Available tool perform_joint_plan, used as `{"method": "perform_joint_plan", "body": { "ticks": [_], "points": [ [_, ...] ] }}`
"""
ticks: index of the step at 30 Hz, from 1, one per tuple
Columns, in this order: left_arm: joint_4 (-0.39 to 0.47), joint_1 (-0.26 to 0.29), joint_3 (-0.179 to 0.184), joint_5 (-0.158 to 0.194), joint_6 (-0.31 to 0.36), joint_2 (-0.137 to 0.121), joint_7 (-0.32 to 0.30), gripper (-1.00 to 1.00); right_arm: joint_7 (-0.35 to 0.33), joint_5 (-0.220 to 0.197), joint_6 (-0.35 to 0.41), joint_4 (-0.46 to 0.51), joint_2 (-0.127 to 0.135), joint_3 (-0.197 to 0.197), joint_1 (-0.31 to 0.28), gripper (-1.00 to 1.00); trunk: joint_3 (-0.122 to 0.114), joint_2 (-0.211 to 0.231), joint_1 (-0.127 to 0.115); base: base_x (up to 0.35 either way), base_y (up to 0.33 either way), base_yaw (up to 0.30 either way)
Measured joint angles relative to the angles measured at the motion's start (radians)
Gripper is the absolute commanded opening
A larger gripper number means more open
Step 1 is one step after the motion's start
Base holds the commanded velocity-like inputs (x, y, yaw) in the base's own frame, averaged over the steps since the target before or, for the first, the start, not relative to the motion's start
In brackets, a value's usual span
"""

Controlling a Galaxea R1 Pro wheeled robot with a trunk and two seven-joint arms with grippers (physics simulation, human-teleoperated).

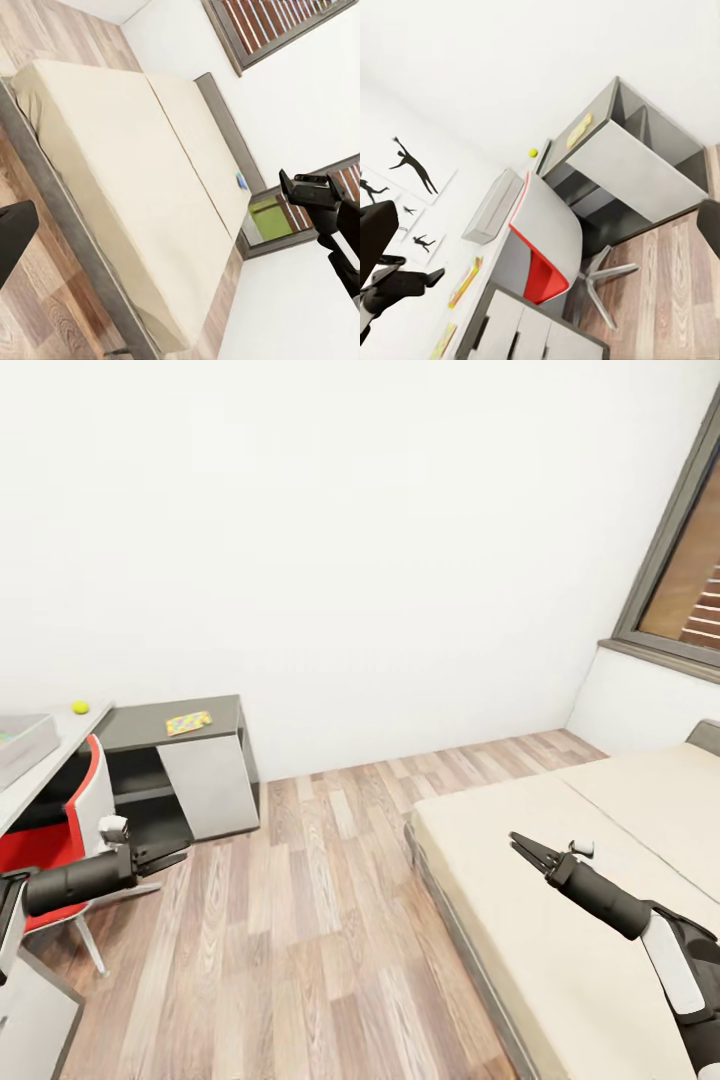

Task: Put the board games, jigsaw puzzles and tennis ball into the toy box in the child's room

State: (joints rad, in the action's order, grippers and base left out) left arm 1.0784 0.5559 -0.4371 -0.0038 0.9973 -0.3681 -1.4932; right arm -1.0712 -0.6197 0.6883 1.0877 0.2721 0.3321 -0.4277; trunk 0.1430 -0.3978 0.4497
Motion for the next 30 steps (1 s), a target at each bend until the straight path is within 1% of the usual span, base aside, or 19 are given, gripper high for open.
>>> {"method": "perform_joint_plan", "body": {
  "ticks": [10,22,26,30],
  "points": [
    [0.000,0.000,0.000,0.000,0.000,0.000,0.001,1.00,0.067,0.003,0.004,0.001,-0.001,-0.005,0.000,1.00,0.000,0.000,0.000,-0.034,0.000,0.016],
    [0.000,0.000,0.000,0.000,0.000,0.000,0.001,1.00,0.089,0.004,0.003,0.002,-0.001,-0.007,0.000,1.00,0.000,0.000,0.000,-0.031,0.000,0.001],
    [0.000,0.000,0.000,0.000,0.000,0.001,0.002,1.00,0.134,0.018,0.010,0.005,-0.001,-0.017,0.000,1.00,0.000,0.000,0.000,-0.151,0.000,0.000],
    [0.000,0.000,0.000,0.000,0.000,0.001,0.003,1.00,0.212,0.037,0.015,0.011,-0.002,-0.038,-0.001,1.00,0.000,0.000,0.000,-0.129,0.000,0.000]
  ]
}}
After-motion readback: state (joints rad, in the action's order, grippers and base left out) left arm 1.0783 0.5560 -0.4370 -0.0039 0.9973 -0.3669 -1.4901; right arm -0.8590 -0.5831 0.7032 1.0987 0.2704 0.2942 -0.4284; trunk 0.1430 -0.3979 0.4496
